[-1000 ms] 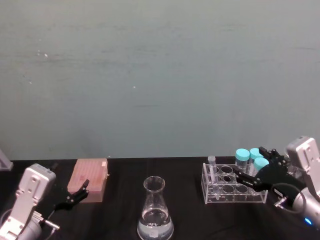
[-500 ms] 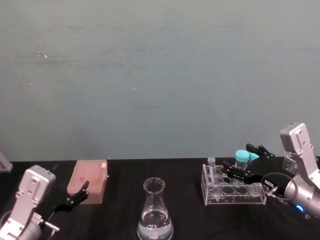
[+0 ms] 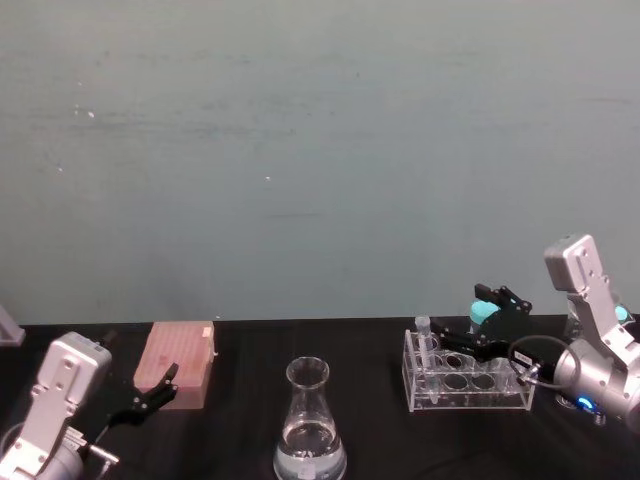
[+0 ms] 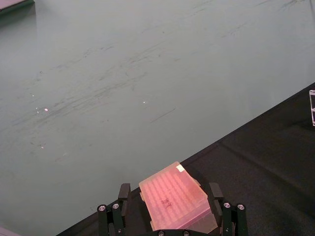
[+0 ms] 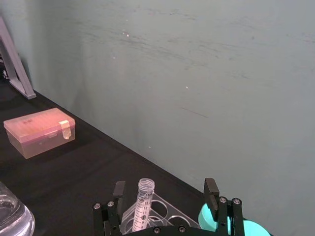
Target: Pour the liquid from the test tube into the beaker using one hand.
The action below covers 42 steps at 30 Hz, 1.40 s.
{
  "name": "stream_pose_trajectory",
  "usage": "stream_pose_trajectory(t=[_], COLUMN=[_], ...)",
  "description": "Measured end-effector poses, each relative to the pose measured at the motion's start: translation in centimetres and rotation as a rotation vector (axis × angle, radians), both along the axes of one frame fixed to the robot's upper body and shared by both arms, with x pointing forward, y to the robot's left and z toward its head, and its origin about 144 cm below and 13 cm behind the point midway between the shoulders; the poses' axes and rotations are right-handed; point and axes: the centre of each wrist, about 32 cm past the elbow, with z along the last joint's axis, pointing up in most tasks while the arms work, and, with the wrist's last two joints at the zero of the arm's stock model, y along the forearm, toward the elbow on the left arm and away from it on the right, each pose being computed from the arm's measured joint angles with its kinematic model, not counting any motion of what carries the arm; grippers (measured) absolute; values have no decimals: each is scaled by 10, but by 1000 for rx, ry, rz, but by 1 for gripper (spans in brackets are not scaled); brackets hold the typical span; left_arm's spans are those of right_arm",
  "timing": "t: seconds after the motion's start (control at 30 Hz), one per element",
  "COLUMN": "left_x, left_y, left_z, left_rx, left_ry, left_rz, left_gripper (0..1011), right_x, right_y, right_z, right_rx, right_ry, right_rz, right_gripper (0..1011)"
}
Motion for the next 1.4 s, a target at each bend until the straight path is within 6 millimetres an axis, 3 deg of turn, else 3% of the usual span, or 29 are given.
stream_pose_trajectory(t=[0.7,1.4], left_x=[0,0], left_y=[0,0], left_z=[0,0], left_rx=[0,0], left_ry=[0,0], left_rz=[0,0], left_gripper=[1000,1000], right_x=[24,36], right_y=[10,18], right_z=[-10,-15], right_rx=[3,-11], right_ry=[103,123], right_rz=[53,69], right_gripper=[1004,1004])
